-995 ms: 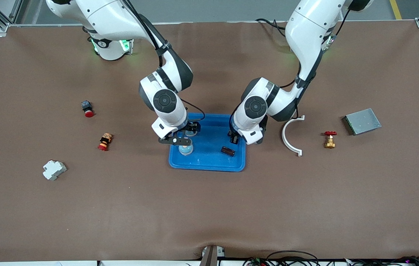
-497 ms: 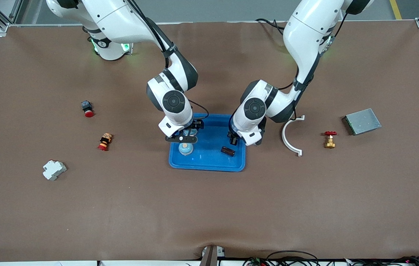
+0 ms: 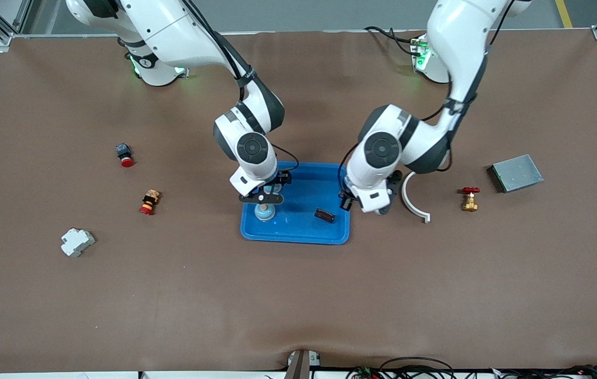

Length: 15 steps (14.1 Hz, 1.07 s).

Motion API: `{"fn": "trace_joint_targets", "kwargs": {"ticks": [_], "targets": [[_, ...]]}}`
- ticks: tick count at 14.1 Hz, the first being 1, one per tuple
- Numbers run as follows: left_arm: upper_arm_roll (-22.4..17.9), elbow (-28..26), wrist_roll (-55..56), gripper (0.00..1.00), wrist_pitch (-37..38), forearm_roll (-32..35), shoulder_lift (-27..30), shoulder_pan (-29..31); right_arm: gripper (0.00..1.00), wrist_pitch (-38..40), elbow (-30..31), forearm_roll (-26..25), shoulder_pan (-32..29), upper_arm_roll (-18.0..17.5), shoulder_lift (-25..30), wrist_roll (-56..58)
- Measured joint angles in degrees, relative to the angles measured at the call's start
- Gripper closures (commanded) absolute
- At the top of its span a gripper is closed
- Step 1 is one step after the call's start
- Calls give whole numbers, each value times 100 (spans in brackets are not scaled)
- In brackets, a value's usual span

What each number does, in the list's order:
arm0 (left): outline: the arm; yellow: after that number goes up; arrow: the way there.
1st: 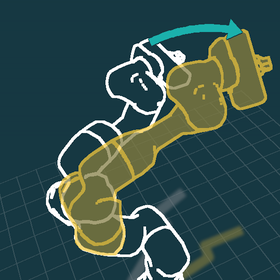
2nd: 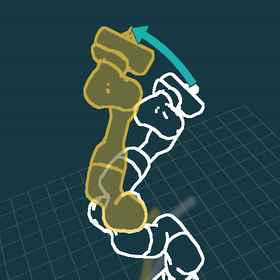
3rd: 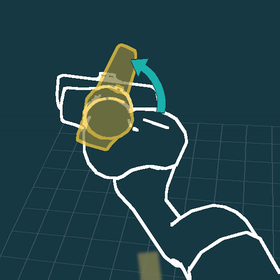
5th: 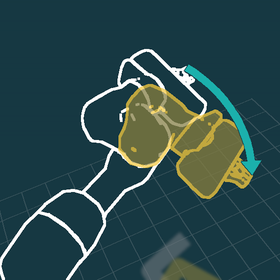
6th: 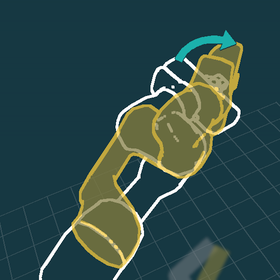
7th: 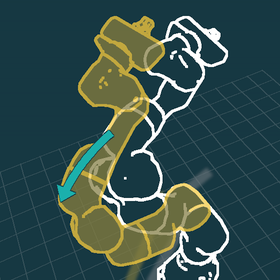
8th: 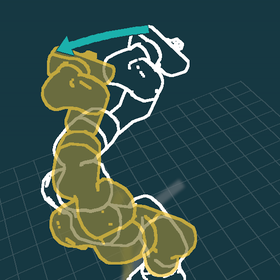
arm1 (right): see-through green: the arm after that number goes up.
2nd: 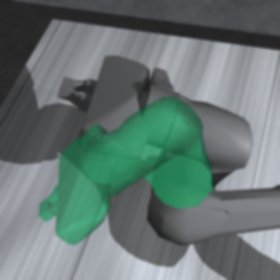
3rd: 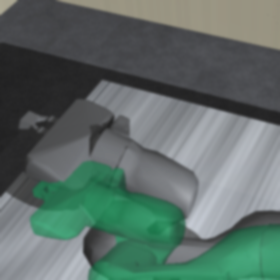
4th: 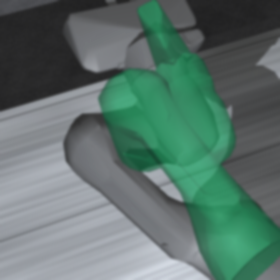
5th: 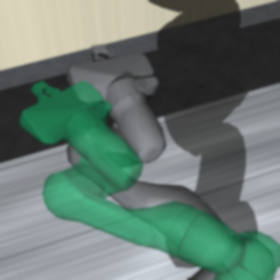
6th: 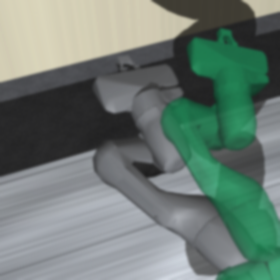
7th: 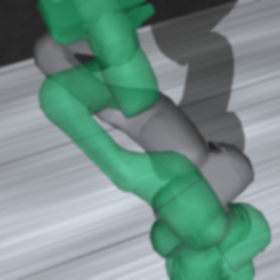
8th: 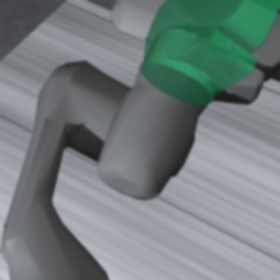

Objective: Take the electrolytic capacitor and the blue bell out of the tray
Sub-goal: 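Grasp a brown capacitor with the left gripper while the right gripper grasps a bell, then release the capacitor by the white clamp while the right gripper carries the bell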

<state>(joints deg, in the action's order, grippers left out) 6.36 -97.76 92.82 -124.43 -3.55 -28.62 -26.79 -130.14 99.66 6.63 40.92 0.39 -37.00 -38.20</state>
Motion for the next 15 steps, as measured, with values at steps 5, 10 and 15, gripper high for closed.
{"fn": "trace_joint_targets", "kwargs": {"ticks": [5,10,15], "targets": [[0,9,-1781,100,1039,2,433,953,0,-98,-1,0,36,2,-52,0],[1,-37,-2886,100,1531,2,439,1638,0,-188,-1,0,37,4,-116,0],[-3,-143,-3663,100,1585,174,439,2118,33,-215,-3,0,72,4,-116,1]]}}
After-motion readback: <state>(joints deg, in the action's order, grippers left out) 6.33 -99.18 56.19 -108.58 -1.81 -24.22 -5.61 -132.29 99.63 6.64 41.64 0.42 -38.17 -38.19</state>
